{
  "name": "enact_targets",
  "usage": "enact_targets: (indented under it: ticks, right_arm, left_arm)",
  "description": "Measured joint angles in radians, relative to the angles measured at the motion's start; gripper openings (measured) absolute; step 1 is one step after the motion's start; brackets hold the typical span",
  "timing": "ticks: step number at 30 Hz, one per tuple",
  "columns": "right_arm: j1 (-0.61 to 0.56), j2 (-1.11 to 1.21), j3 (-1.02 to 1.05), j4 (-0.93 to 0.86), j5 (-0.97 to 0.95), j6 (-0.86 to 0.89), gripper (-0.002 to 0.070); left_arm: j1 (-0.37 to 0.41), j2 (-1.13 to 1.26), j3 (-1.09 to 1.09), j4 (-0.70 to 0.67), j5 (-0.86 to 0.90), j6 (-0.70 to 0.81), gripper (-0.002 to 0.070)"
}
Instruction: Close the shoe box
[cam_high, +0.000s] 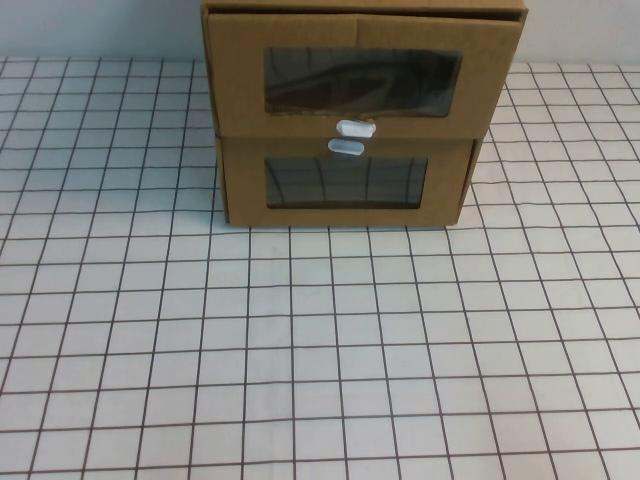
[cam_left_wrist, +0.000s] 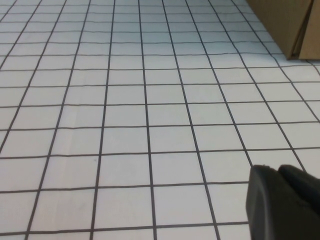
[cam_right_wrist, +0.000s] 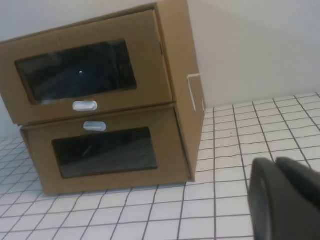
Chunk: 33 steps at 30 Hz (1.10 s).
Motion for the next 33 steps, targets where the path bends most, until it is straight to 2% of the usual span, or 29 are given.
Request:
enact_targets:
  ticks: [10,13,17,20,24,29,33]
  right_arm:
    - [0.000,0.000,0.002,-0.036,0.049,0.016,-0.0014]
    - [0.000,0.000,0.002,-0.303,0.077,0.243,-0.0014]
    - [-0.004,0.000,0.002,-0.772,0.135,0.739,-0.0014]
    - [-0.040,0.000,0.002,-0.945,0.201,0.925,-0.0014]
    - [-0.113,0.000,0.002,-1.006,0.270,0.993,-0.0014]
    - [-0.169,0.000,0.002,-1.034,0.371,1.005,-0.0014]
    - [-0.223,0.000,0.002,-1.038,0.378,1.005,-0.0014]
  left_arm:
    - [0.000,0.000,0.000,0.000,0.000,0.000,-0.0005]
    - [0.000,0.000,0.000,0.000,0.000,0.000,-0.0005]
    - [0.000,0.000,0.000,0.000,0.000,0.002,-0.0005]
    - [0.000,0.000,0.000,0.000,0.000,0.002,-0.0005]
    - [0.000,0.000,0.000,0.000,0.000,0.002,-0.0005]
    - [0.000,0.000,0.000,0.000,0.000,0.002,-0.0005]
    - [0.000,0.000,0.000,0.000,0.000,0.002,-0.0005]
